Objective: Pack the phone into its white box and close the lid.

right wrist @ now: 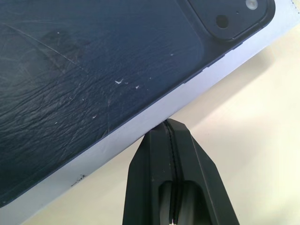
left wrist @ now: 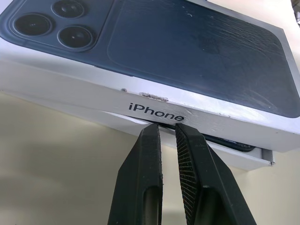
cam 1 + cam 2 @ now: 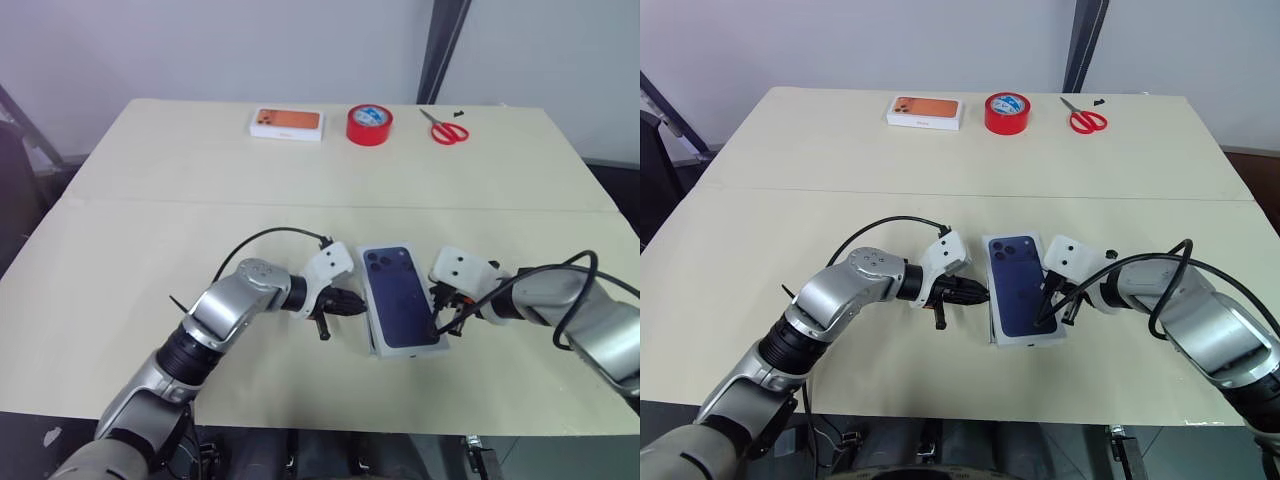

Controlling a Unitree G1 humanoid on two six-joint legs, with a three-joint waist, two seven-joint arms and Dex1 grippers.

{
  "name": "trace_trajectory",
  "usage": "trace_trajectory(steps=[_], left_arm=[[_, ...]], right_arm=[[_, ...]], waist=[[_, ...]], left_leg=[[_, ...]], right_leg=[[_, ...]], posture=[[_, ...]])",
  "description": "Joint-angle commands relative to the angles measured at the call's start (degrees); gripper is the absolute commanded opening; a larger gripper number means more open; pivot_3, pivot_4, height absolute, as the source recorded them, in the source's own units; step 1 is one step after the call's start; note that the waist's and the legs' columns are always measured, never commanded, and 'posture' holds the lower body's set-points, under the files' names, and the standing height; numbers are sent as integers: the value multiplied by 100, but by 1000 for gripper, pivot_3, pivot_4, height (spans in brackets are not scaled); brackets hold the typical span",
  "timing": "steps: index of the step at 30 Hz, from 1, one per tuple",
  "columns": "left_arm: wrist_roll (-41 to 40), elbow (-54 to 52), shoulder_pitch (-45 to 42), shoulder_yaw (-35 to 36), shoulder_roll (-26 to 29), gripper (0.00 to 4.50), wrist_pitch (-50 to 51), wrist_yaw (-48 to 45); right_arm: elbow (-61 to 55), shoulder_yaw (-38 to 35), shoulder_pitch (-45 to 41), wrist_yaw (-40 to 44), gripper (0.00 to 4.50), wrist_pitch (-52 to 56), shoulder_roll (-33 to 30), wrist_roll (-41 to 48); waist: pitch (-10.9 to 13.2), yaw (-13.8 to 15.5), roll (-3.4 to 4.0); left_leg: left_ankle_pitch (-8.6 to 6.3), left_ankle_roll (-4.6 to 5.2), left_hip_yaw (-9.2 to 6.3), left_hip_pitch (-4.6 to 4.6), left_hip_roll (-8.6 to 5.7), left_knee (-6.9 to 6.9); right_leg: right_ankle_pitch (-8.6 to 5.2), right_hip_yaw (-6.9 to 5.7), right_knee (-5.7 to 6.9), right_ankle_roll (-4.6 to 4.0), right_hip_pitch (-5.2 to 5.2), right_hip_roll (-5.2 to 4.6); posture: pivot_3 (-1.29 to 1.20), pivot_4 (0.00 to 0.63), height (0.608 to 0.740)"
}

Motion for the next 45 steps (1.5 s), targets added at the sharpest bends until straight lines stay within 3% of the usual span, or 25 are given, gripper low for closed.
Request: trace_trajectory(steps=[1, 19, 45], left_arm=[[-30, -166, -118, 15, -111, 592, -137, 17], [-27, 4, -162, 239, -75, 592, -164, 60], [32, -56, -146, -9, -98, 592, -157, -44]], right_arm=[[-398, -43, -17, 131, 27, -82, 136, 73], [-524, -30, -7, 131, 27, 101, 266, 46], [-361, -220, 209, 221, 27, 14, 120, -125]], waist=[[0, -1, 0], [0, -3, 0], [0, 4, 0]], left_leg=[[0, 0, 0, 0, 0, 0], [0, 0, 0, 1, 0, 1], [0, 0, 0, 1, -1, 4]], right_leg=[[0, 0, 0, 0, 0, 0], [0, 0, 3, 1, 0, 3], [0, -1, 4, 1, 3, 4]], posture=[[0, 150, 725], [0, 150, 725], [0, 150, 725]])
